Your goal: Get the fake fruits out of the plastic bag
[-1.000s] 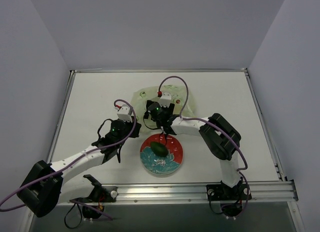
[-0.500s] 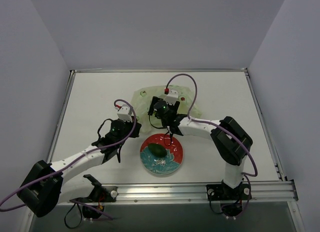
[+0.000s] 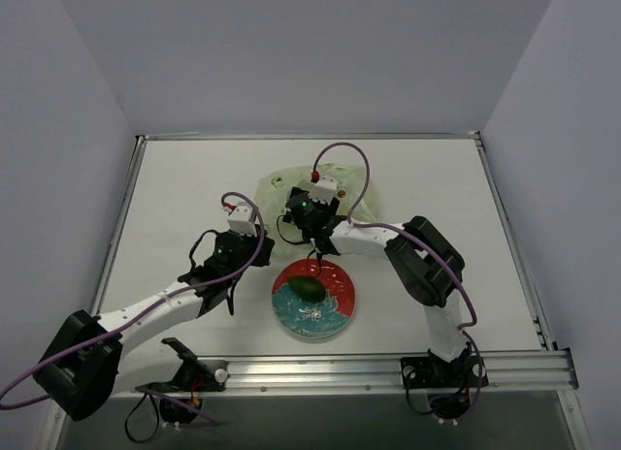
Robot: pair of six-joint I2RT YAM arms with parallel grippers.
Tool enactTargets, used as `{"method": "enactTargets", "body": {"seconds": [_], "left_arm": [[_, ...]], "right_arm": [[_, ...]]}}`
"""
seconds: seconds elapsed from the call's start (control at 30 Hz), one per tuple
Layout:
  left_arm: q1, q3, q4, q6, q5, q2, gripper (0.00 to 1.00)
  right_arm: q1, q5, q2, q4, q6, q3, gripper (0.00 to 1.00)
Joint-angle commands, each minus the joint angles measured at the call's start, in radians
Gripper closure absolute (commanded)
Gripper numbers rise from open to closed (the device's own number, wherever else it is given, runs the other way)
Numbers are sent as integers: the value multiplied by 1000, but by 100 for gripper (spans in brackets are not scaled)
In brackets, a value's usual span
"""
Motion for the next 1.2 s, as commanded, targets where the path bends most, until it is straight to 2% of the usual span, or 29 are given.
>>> {"method": "enactTargets", "body": {"seconds": [0.0,0.2,0.33,0.4,0.47,0.5,0.6,0.67,0.7,1.0,1.17], "left_arm": [[8,50,14,-7,1,-20,98],[8,49,15,-9,1,-22,98],[8,52,18,-11,7,-13,98],[8,52,18,-11,5,-11,98],[6,50,20,-11,5,-11,98],[8,50,20,-11,5,-11,98],[8,50,20,-11,5,-11,98],[8,50,18,-11,4,-11,98],[8,50,18,-11,5,-11,98],[8,50,18,-11,7,-14,98],[6,50,20,-11,4,-13,98]], "right_arm": [[3,44,24,-74,47,39,26],[13,45,38,-88,78,21,23],[37,36,56,-111,90,31,14],[45,34,58,-115,90,37,14],[46,48,59,-115,87,36,22],[45,57,58,-114,86,40,32],[42,103,42,-76,43,41,51],[42,116,27,-54,15,36,58],[42,113,18,-16,-24,30,65],[59,122,-123,78,-143,-79,69],[59,44,-223,98,-242,-114,67]]}}
